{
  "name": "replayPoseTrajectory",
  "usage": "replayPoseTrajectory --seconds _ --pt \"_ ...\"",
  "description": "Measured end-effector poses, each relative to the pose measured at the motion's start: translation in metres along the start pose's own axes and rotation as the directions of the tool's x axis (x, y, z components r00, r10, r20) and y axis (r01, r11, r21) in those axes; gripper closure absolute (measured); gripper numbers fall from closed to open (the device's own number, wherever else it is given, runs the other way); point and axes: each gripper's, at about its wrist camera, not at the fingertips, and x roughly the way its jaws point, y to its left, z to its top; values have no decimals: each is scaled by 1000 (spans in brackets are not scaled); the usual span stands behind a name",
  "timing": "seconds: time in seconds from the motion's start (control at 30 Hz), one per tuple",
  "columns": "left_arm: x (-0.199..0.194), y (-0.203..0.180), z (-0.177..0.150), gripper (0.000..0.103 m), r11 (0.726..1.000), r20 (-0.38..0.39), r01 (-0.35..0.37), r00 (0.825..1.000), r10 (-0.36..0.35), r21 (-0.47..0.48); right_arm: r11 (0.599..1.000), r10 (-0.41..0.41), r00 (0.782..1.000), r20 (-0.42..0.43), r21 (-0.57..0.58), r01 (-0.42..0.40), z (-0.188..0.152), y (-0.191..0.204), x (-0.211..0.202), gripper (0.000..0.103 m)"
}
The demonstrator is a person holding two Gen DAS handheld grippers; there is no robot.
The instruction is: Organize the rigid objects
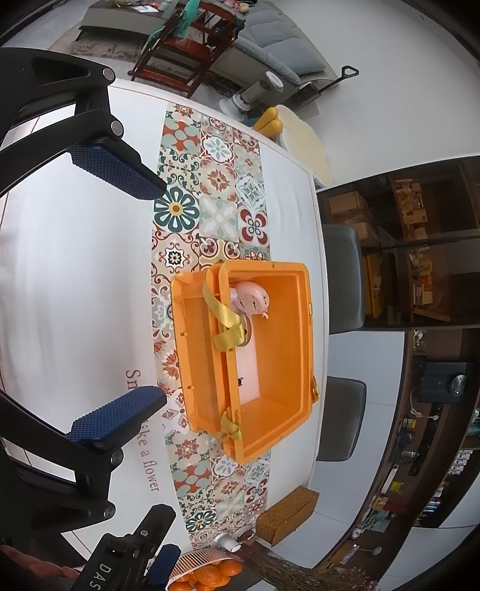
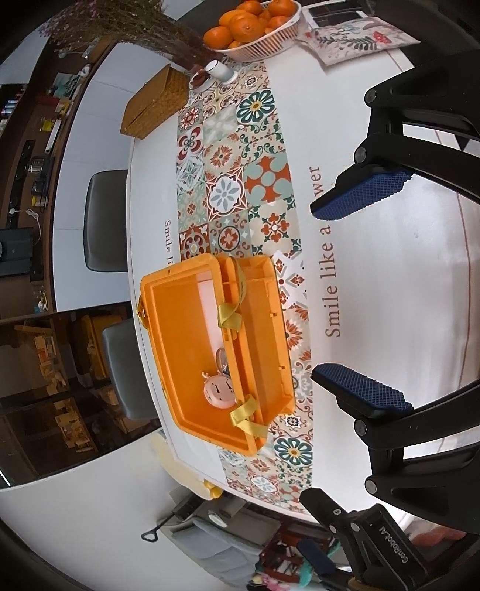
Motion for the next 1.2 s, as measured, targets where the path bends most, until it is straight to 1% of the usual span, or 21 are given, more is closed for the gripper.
replayPoseTrajectory --seconds 0.5,1.2 --pt "4 -8 3 0 1000 -9 10 1000 -10 18 1000 -3 1000 -12 5 3 0 -4 3 23" --pt "11 -10 4 0 1000 -26 26 999 -26 15 1000 -5 1000 -25 14 6 0 -4 10 23"
